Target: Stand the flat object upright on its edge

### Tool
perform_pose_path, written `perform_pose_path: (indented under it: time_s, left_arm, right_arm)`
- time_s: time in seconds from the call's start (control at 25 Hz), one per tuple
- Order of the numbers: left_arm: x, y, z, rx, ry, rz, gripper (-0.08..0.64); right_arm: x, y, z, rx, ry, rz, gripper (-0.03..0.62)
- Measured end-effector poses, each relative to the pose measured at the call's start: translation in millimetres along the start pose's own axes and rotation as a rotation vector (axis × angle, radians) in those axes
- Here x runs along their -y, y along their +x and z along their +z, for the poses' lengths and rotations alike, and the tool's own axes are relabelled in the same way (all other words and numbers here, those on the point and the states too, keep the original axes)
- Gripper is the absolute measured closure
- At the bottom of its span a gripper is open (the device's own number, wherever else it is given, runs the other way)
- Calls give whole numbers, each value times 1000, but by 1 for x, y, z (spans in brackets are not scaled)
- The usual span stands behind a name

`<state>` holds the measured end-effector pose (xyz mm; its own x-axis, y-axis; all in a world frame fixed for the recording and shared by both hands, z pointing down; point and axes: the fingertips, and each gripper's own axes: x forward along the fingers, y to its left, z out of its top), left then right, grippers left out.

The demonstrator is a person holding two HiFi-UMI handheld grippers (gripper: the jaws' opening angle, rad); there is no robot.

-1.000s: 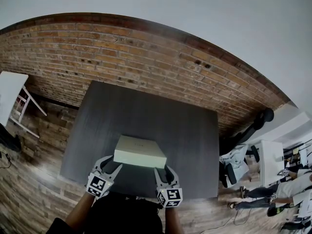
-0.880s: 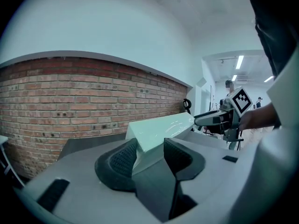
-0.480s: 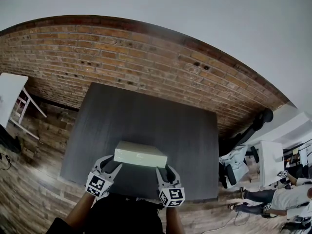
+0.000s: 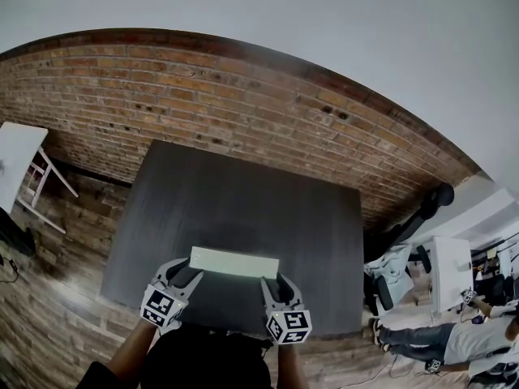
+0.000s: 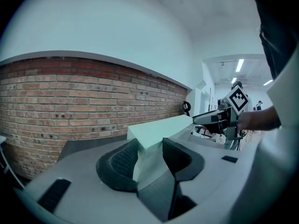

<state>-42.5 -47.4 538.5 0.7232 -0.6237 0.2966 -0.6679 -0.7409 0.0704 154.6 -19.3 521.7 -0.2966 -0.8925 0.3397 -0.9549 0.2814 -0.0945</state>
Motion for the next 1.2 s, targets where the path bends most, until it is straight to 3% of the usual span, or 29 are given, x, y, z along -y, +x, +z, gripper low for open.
perform_pose_path:
  time_s: [0.68, 1.2]
  left_arm:
    - [1, -3, 15, -103, -81, -25, 379]
    - [1, 3, 7, -118, -117, -36, 379]
  right_arm:
    - [0, -5, 15, -79, 50, -26, 411]
    - [3, -5, 2, -116, 110, -37, 413]
